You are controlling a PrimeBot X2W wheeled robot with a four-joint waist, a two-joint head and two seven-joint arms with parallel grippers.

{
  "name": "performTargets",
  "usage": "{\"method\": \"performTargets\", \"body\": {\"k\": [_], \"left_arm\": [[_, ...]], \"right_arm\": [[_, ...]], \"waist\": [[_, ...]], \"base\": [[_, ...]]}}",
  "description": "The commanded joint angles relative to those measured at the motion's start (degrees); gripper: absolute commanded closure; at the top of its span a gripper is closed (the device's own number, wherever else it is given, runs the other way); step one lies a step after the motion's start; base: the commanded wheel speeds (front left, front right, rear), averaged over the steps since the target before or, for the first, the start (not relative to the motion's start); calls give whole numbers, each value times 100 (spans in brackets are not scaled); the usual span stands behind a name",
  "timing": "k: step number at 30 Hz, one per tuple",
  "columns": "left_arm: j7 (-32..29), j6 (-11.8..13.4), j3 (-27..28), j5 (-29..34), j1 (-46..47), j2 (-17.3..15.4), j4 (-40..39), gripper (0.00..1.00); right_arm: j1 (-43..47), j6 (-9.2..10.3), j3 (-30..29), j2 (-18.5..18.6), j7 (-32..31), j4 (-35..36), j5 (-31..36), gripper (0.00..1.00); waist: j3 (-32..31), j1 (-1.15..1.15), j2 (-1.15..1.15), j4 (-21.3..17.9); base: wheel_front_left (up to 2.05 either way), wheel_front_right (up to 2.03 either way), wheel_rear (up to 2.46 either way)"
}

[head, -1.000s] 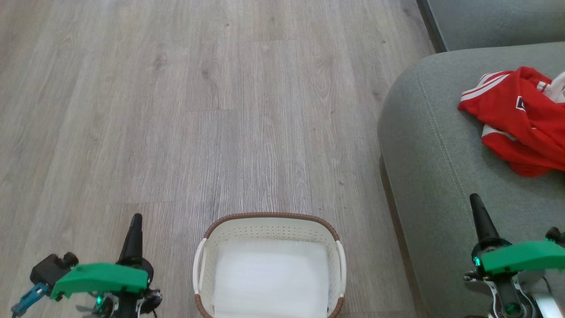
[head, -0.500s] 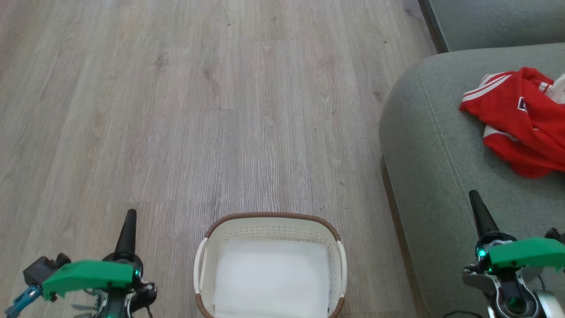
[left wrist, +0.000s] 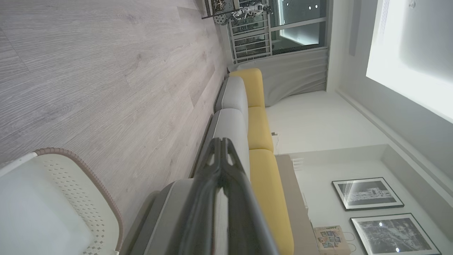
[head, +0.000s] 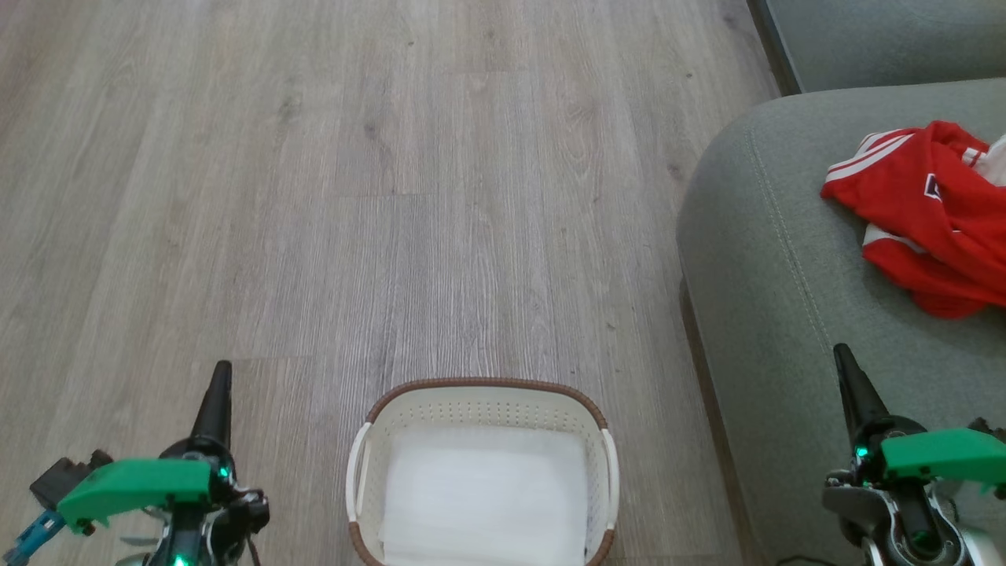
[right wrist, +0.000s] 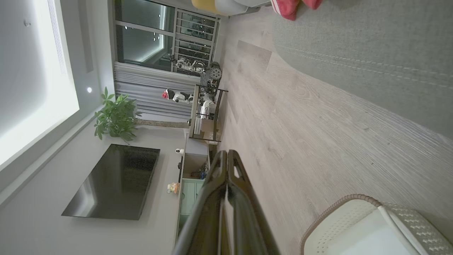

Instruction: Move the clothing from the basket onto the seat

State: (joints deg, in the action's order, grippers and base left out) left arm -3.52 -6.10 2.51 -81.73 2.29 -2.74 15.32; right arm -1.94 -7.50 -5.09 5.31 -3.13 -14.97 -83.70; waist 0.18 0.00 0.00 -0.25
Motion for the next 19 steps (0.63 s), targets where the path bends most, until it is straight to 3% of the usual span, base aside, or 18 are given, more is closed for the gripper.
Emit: {"method": "performTargets", "body": {"k": [1, 19], "left_arm": [[-47, -52, 208, -140, 307, -30, -150, 100], [-288, -138, 390, -1052, 389, -26, -126, 100]], "right_arm": [[-346, 1, 66, -29, -49, 168, -139, 100], [-419, 1, -94, -205, -297, 97, -887, 100]], "waist": [[0, 0, 0, 2], [0, 0, 0, 25]], "base": [[0, 0, 0], [0, 0, 0]]}}
